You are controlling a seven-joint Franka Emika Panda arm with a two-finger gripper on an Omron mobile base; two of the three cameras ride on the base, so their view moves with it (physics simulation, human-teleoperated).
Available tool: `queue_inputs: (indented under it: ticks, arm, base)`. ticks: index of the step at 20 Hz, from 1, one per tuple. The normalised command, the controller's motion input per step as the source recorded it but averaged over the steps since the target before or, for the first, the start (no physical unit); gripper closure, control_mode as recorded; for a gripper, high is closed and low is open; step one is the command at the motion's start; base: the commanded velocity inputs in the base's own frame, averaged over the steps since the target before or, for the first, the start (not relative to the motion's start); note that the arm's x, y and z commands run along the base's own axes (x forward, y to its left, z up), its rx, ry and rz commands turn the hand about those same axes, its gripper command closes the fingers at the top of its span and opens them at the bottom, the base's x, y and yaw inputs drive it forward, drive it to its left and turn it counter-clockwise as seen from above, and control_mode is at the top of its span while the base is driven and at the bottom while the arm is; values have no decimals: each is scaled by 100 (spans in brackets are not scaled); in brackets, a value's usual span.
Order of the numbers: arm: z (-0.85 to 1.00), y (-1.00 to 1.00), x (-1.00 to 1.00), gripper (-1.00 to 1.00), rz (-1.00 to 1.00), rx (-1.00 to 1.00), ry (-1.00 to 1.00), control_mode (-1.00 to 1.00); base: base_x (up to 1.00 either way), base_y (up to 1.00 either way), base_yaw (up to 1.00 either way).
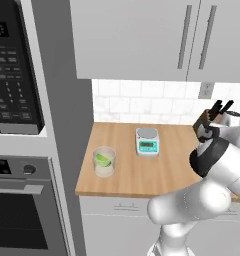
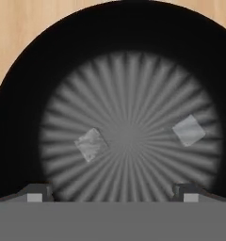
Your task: Grab a lemon wedge from the fridge and one ice cube from the ice bowl, and put them in the glass of lemonade.
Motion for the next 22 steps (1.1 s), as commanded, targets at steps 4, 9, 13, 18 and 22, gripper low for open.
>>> queue_inputs:
  ticks: [4,9,13,18,22]
  arm:
    - [-36,-10,29,-100,7,0,0,-100]
    - [-33,-1,2,-100,5,1,-1,-100]
    - [-25,1,-1,-100,0,3,-3,-100]
    - [-8,7,-1,-100,0,1,-1,-100]
    - [-36,2,0,-100,0,2,-6,-100]
  base:
    - [0,0,0]
    - [0,0,0]
    - [0,0,0]
    - [0,0,0]
    - [0,0,0]
